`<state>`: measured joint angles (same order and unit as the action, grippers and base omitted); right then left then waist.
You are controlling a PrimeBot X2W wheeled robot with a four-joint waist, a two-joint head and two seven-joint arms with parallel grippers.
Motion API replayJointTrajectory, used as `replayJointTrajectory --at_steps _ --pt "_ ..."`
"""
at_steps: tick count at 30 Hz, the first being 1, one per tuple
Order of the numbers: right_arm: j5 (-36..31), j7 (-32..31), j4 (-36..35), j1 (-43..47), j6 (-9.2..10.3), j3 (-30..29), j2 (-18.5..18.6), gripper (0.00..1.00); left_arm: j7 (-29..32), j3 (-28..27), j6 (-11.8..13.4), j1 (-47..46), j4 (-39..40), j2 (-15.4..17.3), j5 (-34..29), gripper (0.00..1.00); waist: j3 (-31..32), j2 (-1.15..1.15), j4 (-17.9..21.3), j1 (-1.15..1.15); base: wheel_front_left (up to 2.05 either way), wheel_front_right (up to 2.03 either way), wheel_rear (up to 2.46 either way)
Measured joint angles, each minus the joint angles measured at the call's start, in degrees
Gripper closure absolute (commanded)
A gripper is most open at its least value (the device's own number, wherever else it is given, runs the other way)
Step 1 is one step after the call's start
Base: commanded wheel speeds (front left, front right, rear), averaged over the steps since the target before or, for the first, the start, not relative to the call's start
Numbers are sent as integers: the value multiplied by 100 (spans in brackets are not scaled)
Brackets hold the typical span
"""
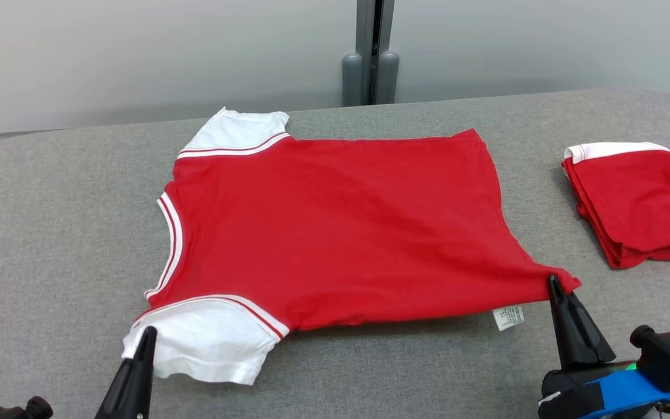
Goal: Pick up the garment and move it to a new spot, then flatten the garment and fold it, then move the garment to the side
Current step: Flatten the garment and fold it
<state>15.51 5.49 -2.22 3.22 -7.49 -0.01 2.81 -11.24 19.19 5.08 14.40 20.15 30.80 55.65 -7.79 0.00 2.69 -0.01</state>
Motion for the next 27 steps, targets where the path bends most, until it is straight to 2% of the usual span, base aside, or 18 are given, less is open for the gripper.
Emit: replayJointTrajectory --at_steps 6,11,19,27 --pt "55 -301 400 -60 0 -12 -1 100 168 98 -15 -59 -328 -48 142 100 -86 0 -53 1 0 0 0" --pt "131 -514 1058 -392 0 -36 2 100 215 240 -182 -531 -946 -276 201 100 -160 0 -93 1 0 0 0" --pt "177 -735 1745 -998 0 -163 0 100 285 435 -374 -1805 -1892 -724 63 100 -335 0 -125 1 0 0 0" --pt "274 -353 2213 -1779 0 -234 1 100 109 558 -578 -3277 -3069 -1292 -162 100 -701 0 -10 2 0 0 0"
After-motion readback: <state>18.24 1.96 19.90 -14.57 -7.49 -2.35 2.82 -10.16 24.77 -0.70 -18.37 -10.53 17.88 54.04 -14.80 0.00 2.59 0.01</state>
